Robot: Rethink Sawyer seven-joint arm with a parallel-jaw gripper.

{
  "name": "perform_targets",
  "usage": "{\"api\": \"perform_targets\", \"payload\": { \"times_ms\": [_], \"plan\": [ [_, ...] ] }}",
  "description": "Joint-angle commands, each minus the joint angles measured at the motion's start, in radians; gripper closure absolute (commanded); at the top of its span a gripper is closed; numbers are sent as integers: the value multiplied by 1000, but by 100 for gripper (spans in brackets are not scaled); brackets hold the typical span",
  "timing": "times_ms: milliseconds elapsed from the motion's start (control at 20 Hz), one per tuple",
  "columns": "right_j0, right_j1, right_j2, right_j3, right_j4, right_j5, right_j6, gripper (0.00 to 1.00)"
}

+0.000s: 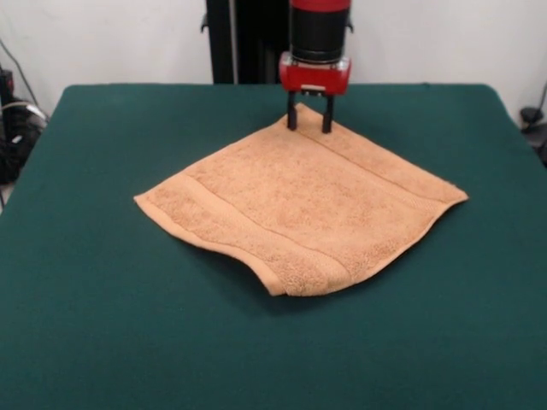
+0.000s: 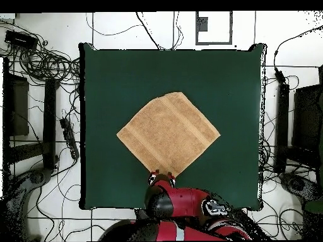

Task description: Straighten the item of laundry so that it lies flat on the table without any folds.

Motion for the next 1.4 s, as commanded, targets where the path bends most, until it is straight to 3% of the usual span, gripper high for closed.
{"api": "perform_targets", "payload": {
  "times_ms": [50,700,1100,1200,1400],
  "plan": [
    [-3,80,41,83,-3,24,155,0],
    [14,123,-1,153,-12,-91,183,0],
    [7,106,-19,186,-14,-111,172,0],
    [29,72,-30,185,12,-100,175,0],
    [33,-21,14,110,67,38,137,0]
  ]
}}
